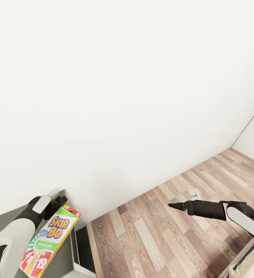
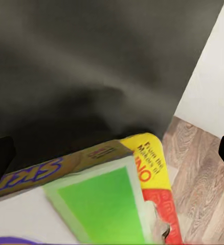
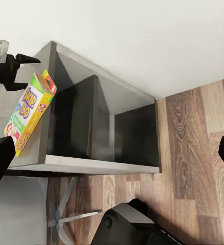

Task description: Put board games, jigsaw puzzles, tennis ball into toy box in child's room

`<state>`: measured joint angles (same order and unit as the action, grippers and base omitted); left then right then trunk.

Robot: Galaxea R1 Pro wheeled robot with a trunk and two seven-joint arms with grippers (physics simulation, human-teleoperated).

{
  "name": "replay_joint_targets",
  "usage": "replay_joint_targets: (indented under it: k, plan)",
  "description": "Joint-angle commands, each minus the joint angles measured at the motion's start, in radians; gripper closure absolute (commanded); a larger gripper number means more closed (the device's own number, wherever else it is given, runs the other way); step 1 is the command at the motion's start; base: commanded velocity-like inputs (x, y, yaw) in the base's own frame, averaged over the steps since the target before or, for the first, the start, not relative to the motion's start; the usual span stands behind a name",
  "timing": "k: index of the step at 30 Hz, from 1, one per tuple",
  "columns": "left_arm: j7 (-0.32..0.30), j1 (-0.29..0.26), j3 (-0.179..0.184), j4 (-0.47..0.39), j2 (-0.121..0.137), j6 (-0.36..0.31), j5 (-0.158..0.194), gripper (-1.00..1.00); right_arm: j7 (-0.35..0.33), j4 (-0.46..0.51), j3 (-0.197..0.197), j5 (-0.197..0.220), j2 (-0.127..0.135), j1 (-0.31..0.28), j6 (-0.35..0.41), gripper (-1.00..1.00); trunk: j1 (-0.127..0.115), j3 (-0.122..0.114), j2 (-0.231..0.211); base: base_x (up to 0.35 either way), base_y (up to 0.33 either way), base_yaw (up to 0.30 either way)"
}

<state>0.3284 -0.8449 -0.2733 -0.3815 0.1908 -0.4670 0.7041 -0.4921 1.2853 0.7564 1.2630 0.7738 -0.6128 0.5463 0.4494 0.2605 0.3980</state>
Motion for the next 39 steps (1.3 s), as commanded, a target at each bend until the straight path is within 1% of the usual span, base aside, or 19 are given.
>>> replay_joint_targets:
  k: [1,8,23,39]
  plan:
    - [0.008,0.0,-0.003,-0.002,0.0,-0.004,0.011,-1.0,0.0,0.0,0.003,0.007,0.001,-0.002,0.003,-1.0,0.001,0.002,0.002,0.0,0.0,-0.185]
    - [0.001,0.0,-0.003,-0.002,0.0,-0.004,0.011,-1.0,0.001,-0.001,0.003,0.007,0.001,-0.002,0.003,-1.0,0.001,0.0,0.002,0.0,0.0,-0.089]
    - [-0.011,0.004,-0.004,-0.002,0.001,-0.004,0.013,-1.0,0.001,-0.001,0.003,0.007,0.0,-0.002,0.003,-1.0,0.001,0.0,0.002,0.0,0.0,-0.017]
    - [-0.093,0.039,-0.01,-0.002,0.001,-0.005,0.021,-1.0,0.001,-0.005,0.004,0.007,-0.001,-0.002,0.003,-1.0,0.001,0.0,0.002,0.0,0.0,-0.001]
